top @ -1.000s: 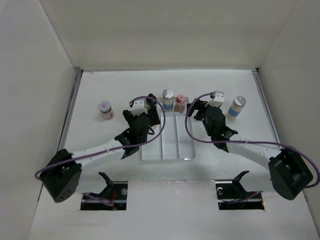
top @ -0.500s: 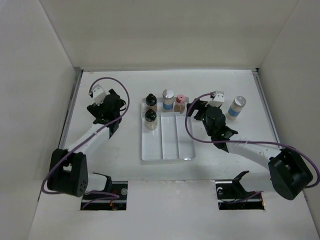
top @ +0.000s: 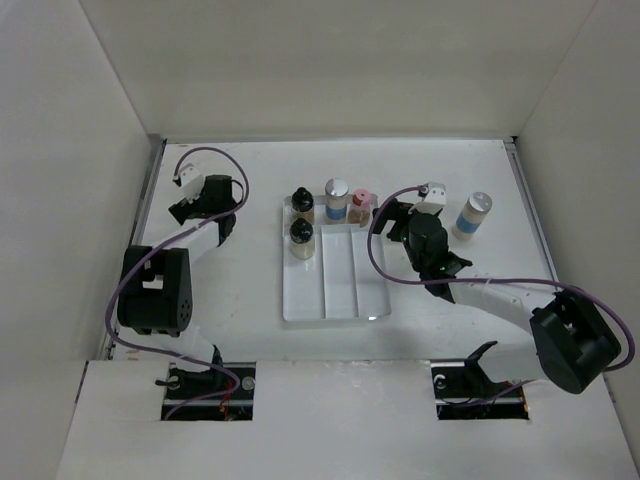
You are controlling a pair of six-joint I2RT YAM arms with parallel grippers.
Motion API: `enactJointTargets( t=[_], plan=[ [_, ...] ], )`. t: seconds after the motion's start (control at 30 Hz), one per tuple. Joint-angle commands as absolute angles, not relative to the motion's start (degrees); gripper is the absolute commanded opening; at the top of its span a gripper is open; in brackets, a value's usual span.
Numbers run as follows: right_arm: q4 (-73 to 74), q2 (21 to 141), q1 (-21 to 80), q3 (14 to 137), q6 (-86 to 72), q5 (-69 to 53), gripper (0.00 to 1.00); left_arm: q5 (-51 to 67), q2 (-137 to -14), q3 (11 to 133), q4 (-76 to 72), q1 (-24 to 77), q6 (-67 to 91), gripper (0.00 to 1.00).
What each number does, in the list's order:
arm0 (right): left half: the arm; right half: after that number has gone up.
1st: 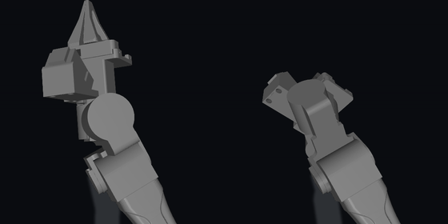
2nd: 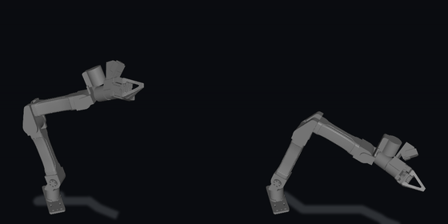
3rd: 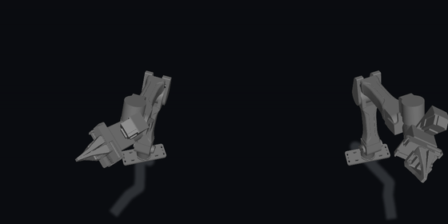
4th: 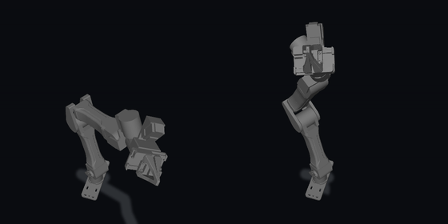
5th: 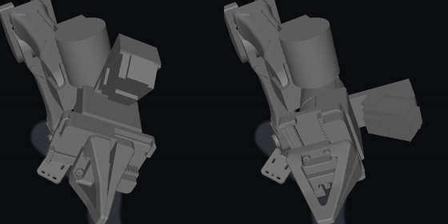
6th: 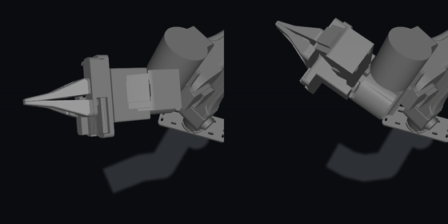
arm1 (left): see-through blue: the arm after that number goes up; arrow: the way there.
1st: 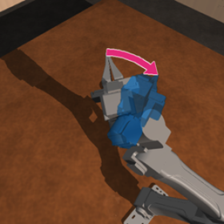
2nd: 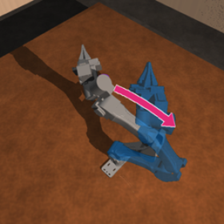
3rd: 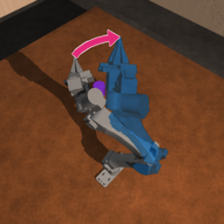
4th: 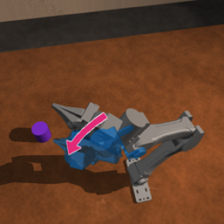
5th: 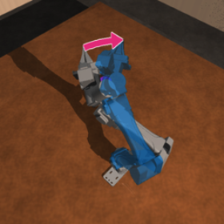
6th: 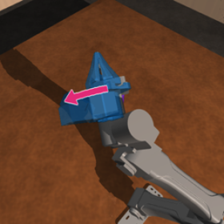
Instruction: Organize the condiment bottles
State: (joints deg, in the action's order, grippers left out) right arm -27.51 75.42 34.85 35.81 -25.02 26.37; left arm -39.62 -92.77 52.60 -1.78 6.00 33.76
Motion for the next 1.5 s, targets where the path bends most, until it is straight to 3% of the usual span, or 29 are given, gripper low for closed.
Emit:
enactJointTargets(
  t=[0.0, 0.1, 0.33, 0.53, 0.93, 1.13, 1.3, 1.47],
  plan=[
    [-30.06, 74.71, 34.58, 36.83, -24.26, 27.25, 0.94, -37.53, -94.39, 55.72, -3.16, 5.76, 32.43, 0.94],
    [-30.41, 74.79, 34.58, 36.56, -24.35, 27.25, 0.95, -36.57, -95.01, 55.29, -4.13, 5.93, 32.43, 0.89],
    [-30.15, 75.41, 34.58, 37.00, -24.26, 27.33, 0.95, -38.58, -90.98, 49.41, -7.11, 7.16, 33.31, 0.54],
    [-30.24, 74.53, 34.67, 36.74, -24.26, 27.33, 0.95, -44.20, -80.00, 40.00, -10.98, 11.46, 33.58, 0.43],
    [-30.32, 72.07, 34.41, 35.68, -23.91, 27.42, 0.96, -47.19, -52.49, 32.79, 2.18, 34.82, 32.08, 0.40],
    [-30.41, 69.44, 33.53, 34.54, -23.29, 28.83, 0.95, -50.09, -46.15, 31.46, 8.96, 50.90, 34.80, 0.39],
    [-30.50, 70.13, 33.27, 34.63, -23.29, 29.09, 0.81, -52.65, -48.68, 31.81, 4.50, 63.13, 34.90, 0.39],
    [-30.15, 70.40, 33.26, 34.98, -22.94, 29.53, 0.69, -51.95, -57.20, 31.99, -2.19, 64.82, 32.44, 0.39]
  ],
)
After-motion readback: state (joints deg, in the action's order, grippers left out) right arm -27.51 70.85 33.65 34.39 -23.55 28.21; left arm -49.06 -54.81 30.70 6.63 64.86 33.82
